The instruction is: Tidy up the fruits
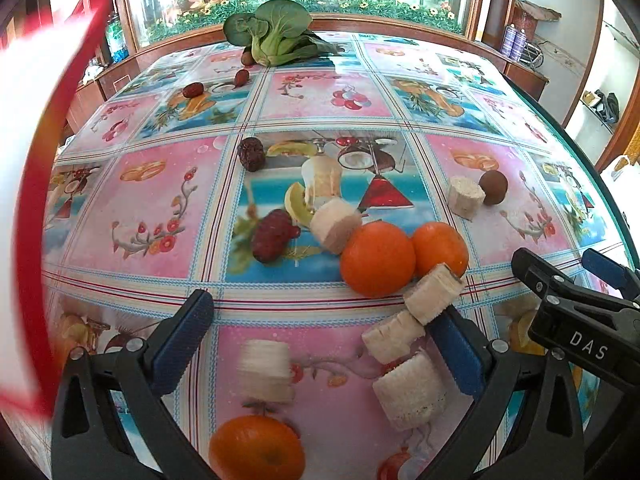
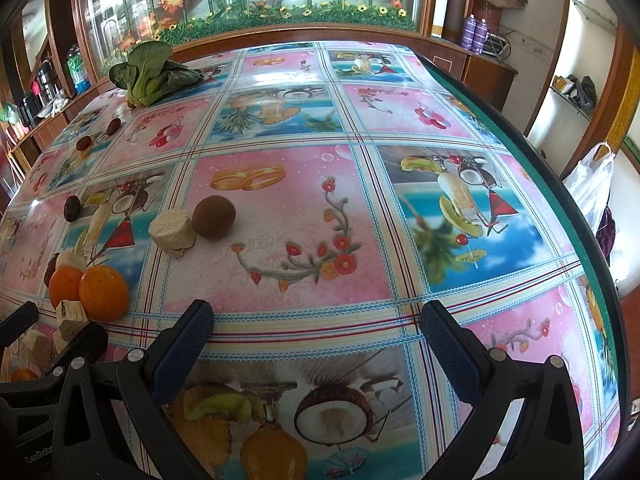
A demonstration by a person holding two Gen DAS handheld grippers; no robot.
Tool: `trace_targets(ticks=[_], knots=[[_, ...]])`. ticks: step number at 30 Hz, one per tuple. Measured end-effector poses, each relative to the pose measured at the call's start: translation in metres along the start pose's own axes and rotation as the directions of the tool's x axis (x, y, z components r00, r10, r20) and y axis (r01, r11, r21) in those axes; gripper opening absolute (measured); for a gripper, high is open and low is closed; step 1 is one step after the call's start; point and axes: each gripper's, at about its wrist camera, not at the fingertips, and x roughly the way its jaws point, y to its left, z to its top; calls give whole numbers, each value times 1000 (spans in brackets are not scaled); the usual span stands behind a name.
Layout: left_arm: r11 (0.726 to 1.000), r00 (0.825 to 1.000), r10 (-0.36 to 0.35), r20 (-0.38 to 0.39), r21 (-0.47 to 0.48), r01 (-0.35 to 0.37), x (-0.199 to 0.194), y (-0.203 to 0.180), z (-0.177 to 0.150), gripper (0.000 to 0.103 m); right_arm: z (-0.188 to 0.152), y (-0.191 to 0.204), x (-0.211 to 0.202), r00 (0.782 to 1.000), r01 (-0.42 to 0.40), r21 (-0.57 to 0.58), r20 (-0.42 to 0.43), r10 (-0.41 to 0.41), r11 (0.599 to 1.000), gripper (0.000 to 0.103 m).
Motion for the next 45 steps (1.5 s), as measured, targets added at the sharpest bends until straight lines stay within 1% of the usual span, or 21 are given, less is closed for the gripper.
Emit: trace_targets(ticks=[22, 23, 25, 26, 27, 28, 29, 30, 31, 32, 34, 37, 39, 45], knots=[[1000, 1000, 1, -1, 0, -1, 0, -3, 2, 103, 1, 1, -1, 1000, 0, -1, -1, 0, 1000, 103], [1000, 1000, 1, -2, 0, -1, 0, -3, 1, 103, 2, 1, 0, 1000, -4, -3, -8, 4, 1000, 103], [1000, 1000, 7, -2, -13, -7, 0, -2, 2, 103, 3, -2, -6, 999, -27, -3, -36, 27, 1000, 99], [1000, 1000, 11, -17, -17, -11, 0, -2, 3, 103, 2, -6, -17, 999, -53, 16, 8, 53, 998, 98], [1000, 999, 15, -33, -20, -15, -3, -3, 2, 103, 0, -8, -32, 994, -81, 33, 74, 78, 996, 99], [1000, 1000, 7, -13, -22, -8, -11, -2, -1, 98, -3, -12, -46, 985, -110, 43, 139, 103, 993, 99], [1000, 1000, 17, 22, -14, -17, -20, -3, -4, 97, -5, -14, -55, 976, -139, 42, 175, 129, 989, 99], [999, 997, 47, 55, 4, -48, -33, -4, -8, 97, -7, -16, -65, 966, -173, 39, 202, 162, 984, 99], [998, 996, 59, 68, 10, -60, -43, -3, -9, 97, -8, -18, -72, 960, -196, 35, 209, 185, 980, 99], [998, 995, 57, 87, 0, -57, -56, 1, -11, 97, -9, -19, -78, 956, -216, 29, 212, 205, 976, 99], [998, 988, 59, 145, -33, -55, -85, 15, -15, 97, -11, -19, -86, 950, -233, 25, 217, 223, 972, 99], [992, 973, 122, 197, -47, -114, -117, 31, -26, 98, -15, -18, -92, 939, -276, 29, 220, 263, 961, 99], [989, 965, 146, 216, -59, -136, -131, 41, -35, 98, -18, -15, -95, 935, -292, 28, 217, 279, 956, 99], [983, 957, 179, 228, -87, -163, -152, 64, -61, 98, -31, 10, -104, 930, -298, -56, 210, 303, 953, 99]])
